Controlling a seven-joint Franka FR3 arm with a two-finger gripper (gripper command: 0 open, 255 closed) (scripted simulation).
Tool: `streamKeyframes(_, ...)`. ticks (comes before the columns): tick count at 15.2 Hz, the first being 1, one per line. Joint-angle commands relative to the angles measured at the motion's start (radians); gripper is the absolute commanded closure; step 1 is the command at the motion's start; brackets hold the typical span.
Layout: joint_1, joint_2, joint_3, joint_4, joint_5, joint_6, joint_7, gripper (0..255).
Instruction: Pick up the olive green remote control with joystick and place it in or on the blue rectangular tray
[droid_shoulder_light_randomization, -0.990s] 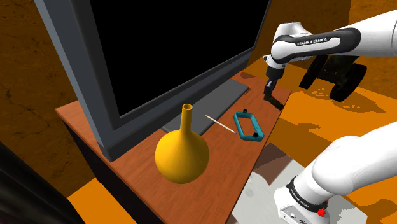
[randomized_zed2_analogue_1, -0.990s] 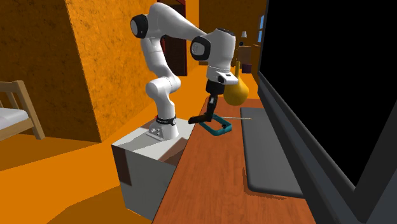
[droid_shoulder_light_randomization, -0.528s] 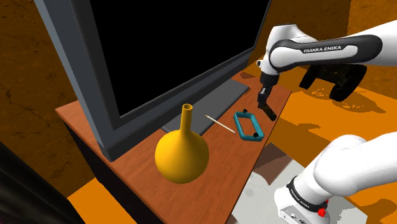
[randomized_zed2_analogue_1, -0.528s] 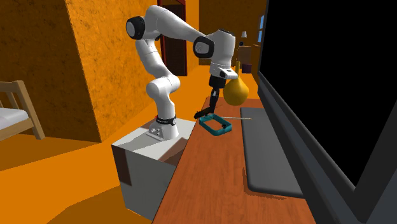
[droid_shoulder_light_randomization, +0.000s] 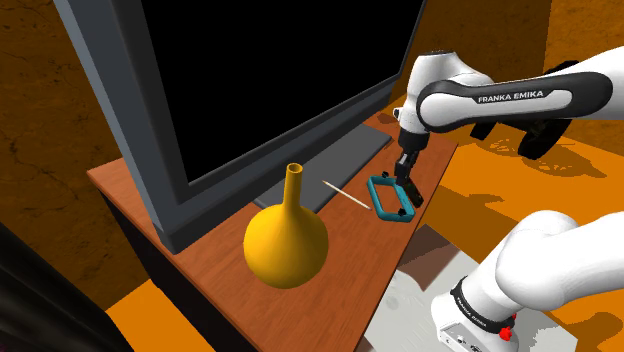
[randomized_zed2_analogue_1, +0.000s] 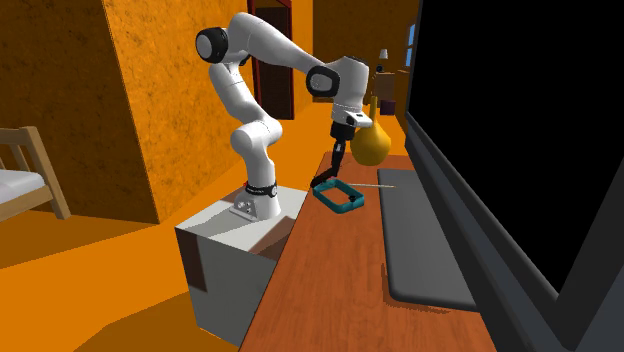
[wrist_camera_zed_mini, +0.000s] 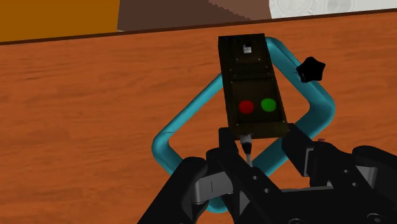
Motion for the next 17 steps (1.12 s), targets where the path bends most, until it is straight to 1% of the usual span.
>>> streamKeyframes(1, 0.0, 0.011, -0.001, -0.019, -0.001, 0.03, 0.003, 255)
streamKeyframes(8, -0.001, 0.06, -0.007, -0.082, -0.007, 0.142, 0.009, 255)
streamKeyframes(16, -0.001, 0.06, -0.007, -0.082, -0.007, 0.142, 0.009, 255)
streamKeyframes(17, -0.001, 0.06, -0.007, -0.082, -0.007, 0.142, 0.009, 0)
